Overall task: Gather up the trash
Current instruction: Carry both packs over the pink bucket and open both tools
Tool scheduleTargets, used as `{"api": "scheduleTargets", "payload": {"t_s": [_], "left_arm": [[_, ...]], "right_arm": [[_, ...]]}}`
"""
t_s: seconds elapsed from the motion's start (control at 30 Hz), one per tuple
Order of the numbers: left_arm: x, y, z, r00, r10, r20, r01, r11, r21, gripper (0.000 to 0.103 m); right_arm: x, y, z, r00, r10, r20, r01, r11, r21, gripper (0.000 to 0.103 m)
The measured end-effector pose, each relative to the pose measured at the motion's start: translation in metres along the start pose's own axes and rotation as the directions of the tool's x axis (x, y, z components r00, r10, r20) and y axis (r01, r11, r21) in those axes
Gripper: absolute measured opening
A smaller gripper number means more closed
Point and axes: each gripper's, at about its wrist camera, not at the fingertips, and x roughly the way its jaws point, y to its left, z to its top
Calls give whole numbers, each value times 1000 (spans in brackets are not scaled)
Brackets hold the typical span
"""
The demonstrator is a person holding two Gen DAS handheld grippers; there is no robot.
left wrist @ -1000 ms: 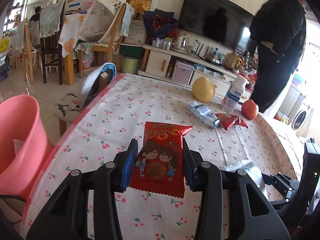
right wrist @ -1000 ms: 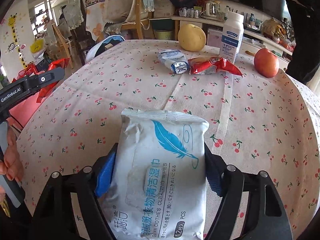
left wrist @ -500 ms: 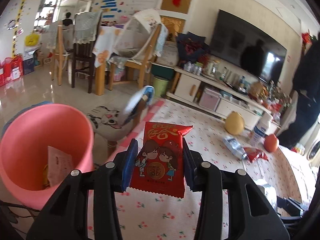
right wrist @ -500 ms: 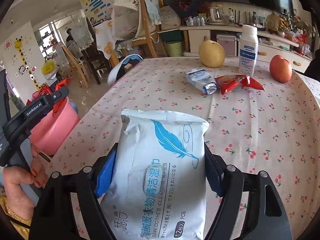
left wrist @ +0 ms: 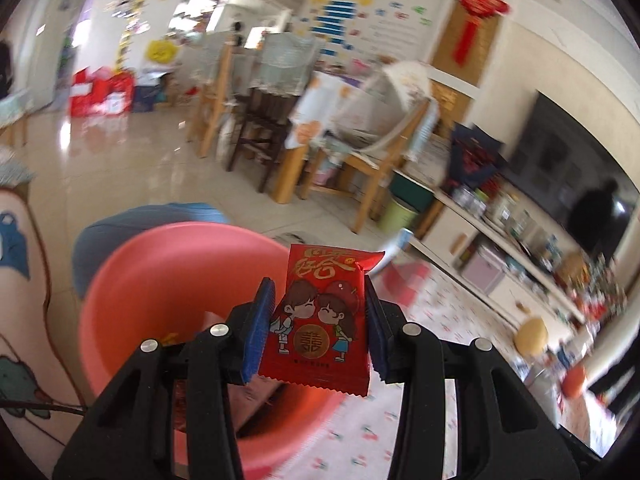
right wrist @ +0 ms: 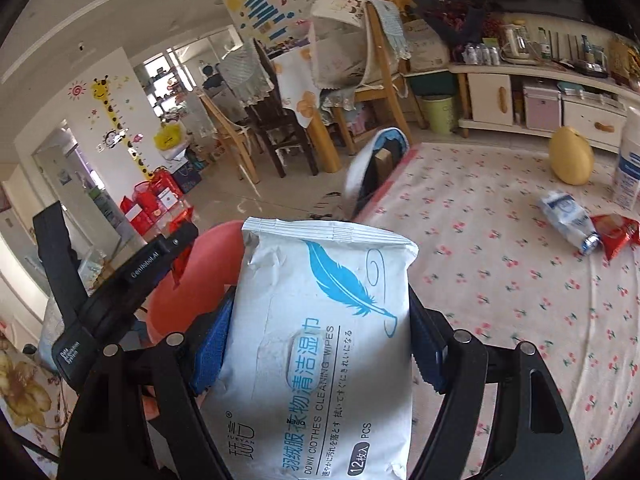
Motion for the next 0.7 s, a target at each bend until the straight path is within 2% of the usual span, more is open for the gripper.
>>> {"api": "scheduleTargets", "payload": {"t_s": [0.17, 0.3, 0.57, 0.7], "left_arm": [[8, 44, 17, 997, 71, -8, -72, 990, -121, 44], [14, 72, 23, 995, 91, -33, -96, 977, -192, 44], [20, 98, 27, 994, 96, -53, -106, 963, -247, 44], [22, 101, 25, 993, 103, -65, -116, 960, -256, 45]], "right_arm": [[31, 43, 23, 997, 82, 6, -81, 996, -43, 77], [56, 68, 38, 990, 139, -2, -139, 989, -54, 77], [103, 99, 49, 980, 195, -35, -196, 979, -46, 77], [123, 103, 48, 981, 181, -65, -183, 983, -33, 84]]}}
